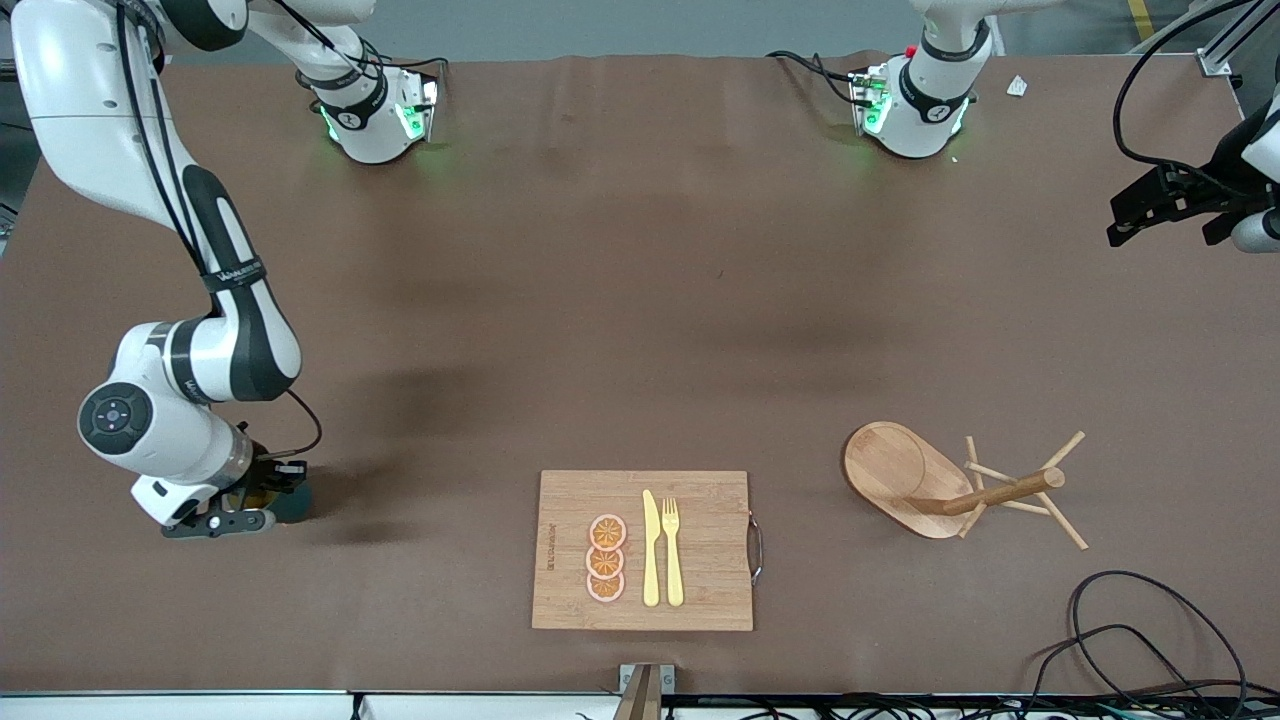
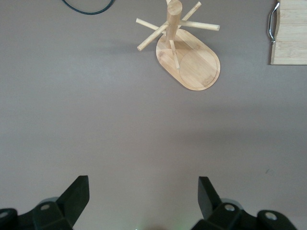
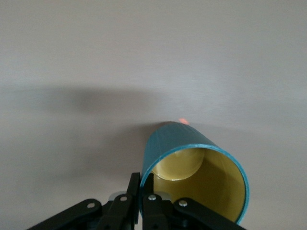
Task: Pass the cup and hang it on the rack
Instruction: 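Grasp the teal mug rim with the right gripper and lift it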
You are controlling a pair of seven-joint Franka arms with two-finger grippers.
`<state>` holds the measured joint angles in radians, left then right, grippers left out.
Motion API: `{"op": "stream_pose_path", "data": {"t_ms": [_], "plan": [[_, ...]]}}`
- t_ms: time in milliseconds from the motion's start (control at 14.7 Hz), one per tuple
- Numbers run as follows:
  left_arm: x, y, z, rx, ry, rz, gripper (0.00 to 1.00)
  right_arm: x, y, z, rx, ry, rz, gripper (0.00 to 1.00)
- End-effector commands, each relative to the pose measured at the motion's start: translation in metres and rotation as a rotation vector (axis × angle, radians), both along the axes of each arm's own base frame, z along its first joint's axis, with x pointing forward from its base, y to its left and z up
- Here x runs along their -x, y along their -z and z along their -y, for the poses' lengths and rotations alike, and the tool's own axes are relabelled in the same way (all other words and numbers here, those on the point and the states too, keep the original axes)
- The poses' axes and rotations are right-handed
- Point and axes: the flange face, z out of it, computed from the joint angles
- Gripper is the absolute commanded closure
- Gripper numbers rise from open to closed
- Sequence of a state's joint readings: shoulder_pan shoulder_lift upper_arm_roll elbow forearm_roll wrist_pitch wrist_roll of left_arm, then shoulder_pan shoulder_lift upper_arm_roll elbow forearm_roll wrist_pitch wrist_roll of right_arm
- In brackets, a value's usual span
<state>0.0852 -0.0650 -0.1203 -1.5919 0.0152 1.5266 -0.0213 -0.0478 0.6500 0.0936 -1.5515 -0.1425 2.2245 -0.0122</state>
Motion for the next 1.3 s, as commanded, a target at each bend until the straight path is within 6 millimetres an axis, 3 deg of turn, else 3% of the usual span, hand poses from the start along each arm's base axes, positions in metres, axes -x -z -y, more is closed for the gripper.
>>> {"op": "stream_pose_path", "data": {"t_ms": [0,136,273,341,614,818,1023,1227], "plan": [[-0.004,0.002,0.001,-0.007,-0.001,-0.01,0.0,0.004,-0.059,-0.059,-0.016,-0.076,-0.026,0.96],[-0.006,0.004,0.002,-0.001,0.0,-0.01,0.0,0.009,-0.081,-0.096,-0.039,-0.121,-0.073,0.96],[-0.007,0.006,0.002,0.003,-0.002,-0.015,0.0,0.018,-0.108,-0.148,-0.095,-0.132,-0.086,0.96],[-0.008,0.007,0.001,0.004,-0.003,-0.016,0.0,0.027,-0.122,-0.184,-0.12,-0.107,-0.092,0.96],[-0.007,0.006,0.001,0.005,-0.005,-0.015,0.0,0.074,-0.147,-0.332,-0.188,-0.106,-0.027,0.96],[-0.007,0.006,0.001,0.005,-0.005,-0.017,0.0,0.109,-0.117,-0.428,-0.274,-0.054,0.032,0.96],[-0.007,0.006,0.0,0.003,-0.005,-0.017,0.0,0.131,-0.062,-0.479,-0.247,-0.02,0.089,0.96],[-0.008,0.007,-0.001,0.002,-0.006,-0.018,0.0,0.143,-0.038,-0.511,-0.25,0.027,0.128,0.96]]}}
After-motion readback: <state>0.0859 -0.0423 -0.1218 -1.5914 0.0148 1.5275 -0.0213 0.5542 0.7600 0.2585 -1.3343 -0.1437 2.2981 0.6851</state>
